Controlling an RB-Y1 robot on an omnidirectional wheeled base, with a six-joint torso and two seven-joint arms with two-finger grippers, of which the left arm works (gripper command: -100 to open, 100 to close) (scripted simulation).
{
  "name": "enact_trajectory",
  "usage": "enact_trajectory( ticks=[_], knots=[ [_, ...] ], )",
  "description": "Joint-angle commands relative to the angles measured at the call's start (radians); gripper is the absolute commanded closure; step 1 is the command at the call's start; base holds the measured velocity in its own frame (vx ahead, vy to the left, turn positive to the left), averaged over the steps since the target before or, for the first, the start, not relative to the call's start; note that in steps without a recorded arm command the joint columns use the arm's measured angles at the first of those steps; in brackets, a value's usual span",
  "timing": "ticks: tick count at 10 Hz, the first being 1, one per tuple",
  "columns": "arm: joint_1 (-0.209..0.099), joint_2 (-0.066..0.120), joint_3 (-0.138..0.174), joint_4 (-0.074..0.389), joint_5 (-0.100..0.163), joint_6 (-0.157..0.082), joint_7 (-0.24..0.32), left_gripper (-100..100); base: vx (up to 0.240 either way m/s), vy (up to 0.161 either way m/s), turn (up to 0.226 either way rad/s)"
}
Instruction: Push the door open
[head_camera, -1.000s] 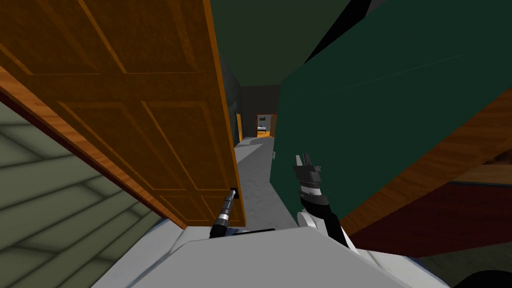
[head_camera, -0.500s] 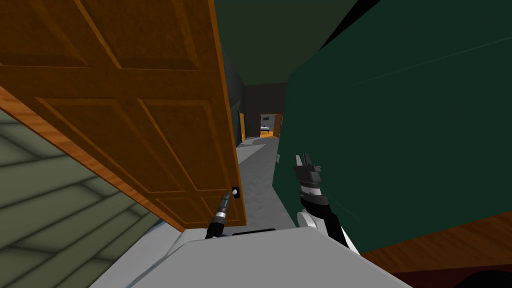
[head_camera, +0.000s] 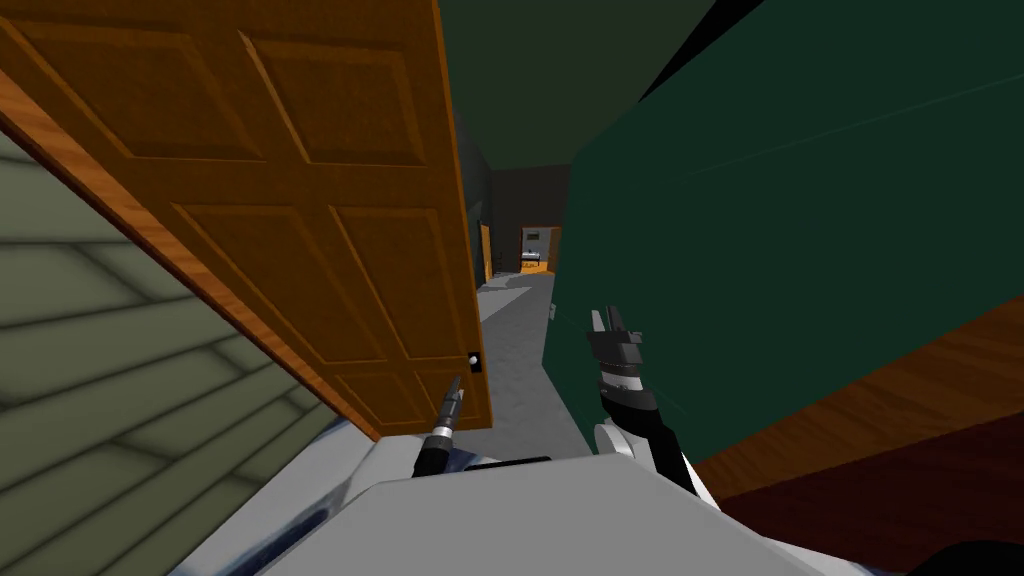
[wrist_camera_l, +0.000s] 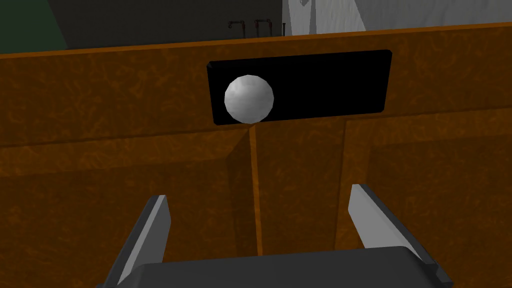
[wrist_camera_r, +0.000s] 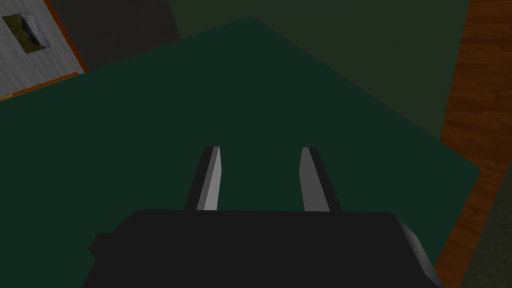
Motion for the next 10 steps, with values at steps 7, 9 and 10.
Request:
enact_trajectory(
  ticks=[7,9,10],
  knots=[
    [-0.004,-0.008,0.003,0.014,0.005,-0.014,0.001,-100,0.011,-0.02,-0.001],
    [-0.012,-0.01,0.009,0.024,0.006,-0.02,-0.001,-100,0.196,-0.01,-0.024],
    [-0.015,-0.013,0.012,0.029,0.007,-0.023,-0.002,-100,0.209,-0.055,-0.021]
  ],
)
